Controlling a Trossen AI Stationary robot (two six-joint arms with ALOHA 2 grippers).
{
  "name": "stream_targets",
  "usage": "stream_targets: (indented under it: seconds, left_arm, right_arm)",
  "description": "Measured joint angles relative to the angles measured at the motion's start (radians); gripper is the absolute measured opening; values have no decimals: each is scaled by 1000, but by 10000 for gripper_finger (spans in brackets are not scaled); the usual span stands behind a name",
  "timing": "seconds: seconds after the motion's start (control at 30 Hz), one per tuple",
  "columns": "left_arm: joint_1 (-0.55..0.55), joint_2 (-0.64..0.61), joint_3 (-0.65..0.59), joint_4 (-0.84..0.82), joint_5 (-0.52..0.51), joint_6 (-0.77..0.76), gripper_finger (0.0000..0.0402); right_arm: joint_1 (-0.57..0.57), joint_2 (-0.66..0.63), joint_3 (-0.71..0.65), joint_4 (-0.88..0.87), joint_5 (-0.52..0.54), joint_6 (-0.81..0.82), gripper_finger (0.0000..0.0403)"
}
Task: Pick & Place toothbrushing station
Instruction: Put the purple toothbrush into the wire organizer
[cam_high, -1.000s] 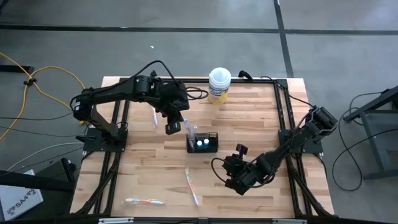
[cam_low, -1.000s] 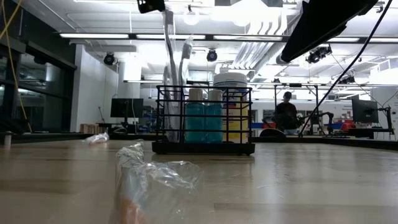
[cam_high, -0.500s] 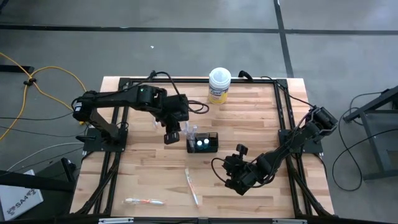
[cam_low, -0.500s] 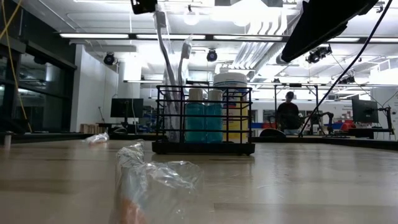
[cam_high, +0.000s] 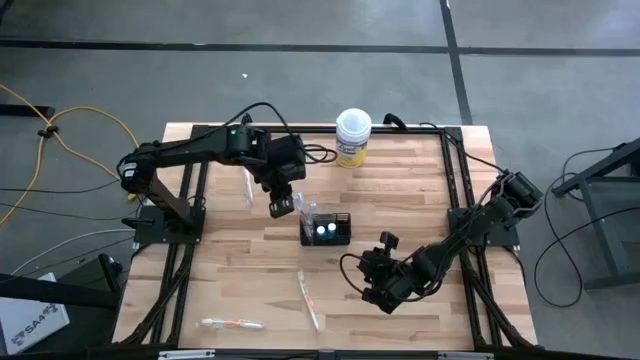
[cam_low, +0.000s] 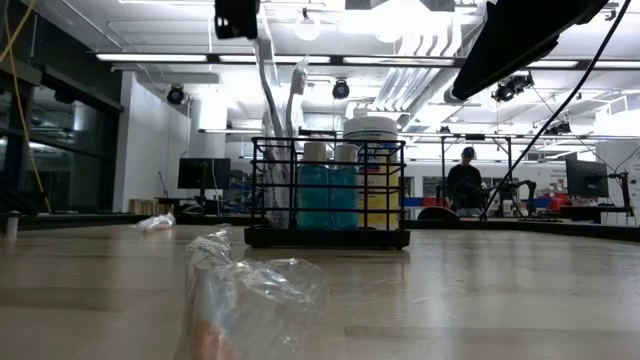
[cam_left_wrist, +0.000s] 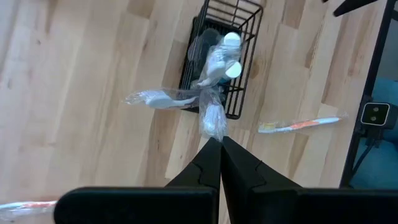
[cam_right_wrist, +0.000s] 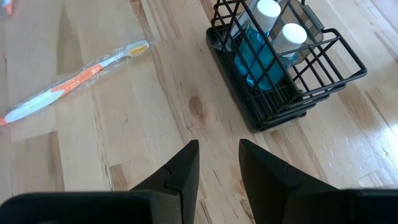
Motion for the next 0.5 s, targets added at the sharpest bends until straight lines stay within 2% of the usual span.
stream_targets:
  seconds: [0.3, 0.5]
  left_arm:
    - [5, 108, -4, -11, 96, 61, 0]
    - [-4, 141, -3, -27, 107, 76, 0]
  right_arm:
    - [0, 0, 0, 0, 0, 0, 105]
    - [2, 0, 0, 0, 0, 0, 105]
